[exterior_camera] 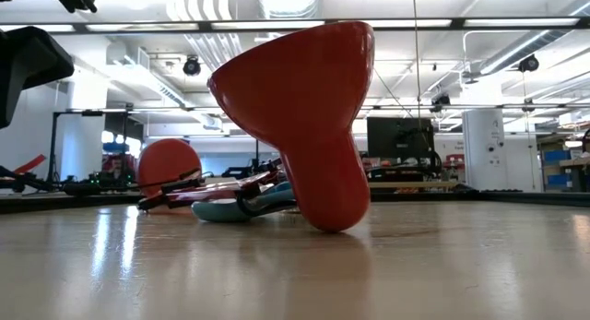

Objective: Screw lightbulb
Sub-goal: Insert the lightbulb into the red desk lamp

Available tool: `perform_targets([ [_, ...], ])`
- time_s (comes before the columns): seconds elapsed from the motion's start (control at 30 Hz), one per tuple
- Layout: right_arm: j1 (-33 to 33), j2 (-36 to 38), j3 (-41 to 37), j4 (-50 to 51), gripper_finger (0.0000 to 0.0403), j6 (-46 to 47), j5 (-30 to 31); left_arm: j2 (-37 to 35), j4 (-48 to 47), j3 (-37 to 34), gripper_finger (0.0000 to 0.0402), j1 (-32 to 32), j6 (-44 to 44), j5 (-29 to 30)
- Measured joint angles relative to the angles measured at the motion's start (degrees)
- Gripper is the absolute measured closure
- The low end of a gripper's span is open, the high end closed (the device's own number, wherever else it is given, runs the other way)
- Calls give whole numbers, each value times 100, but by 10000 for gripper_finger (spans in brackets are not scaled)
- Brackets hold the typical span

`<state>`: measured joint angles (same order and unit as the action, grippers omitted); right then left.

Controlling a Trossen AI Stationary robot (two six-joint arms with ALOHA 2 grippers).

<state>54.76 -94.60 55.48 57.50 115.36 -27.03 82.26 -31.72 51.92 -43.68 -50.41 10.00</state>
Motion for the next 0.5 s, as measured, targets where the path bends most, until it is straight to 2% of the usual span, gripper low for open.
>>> perform_targets([
  [0.33, -511, 494, -231, -56, 71, -319, 1073, 11, -226, 0, 96, 2, 55, -1],
  [0.5, -999, 530, -243, -64, 71, -1058, 1591, 11, -237, 0, 96, 6, 44, -3],
])
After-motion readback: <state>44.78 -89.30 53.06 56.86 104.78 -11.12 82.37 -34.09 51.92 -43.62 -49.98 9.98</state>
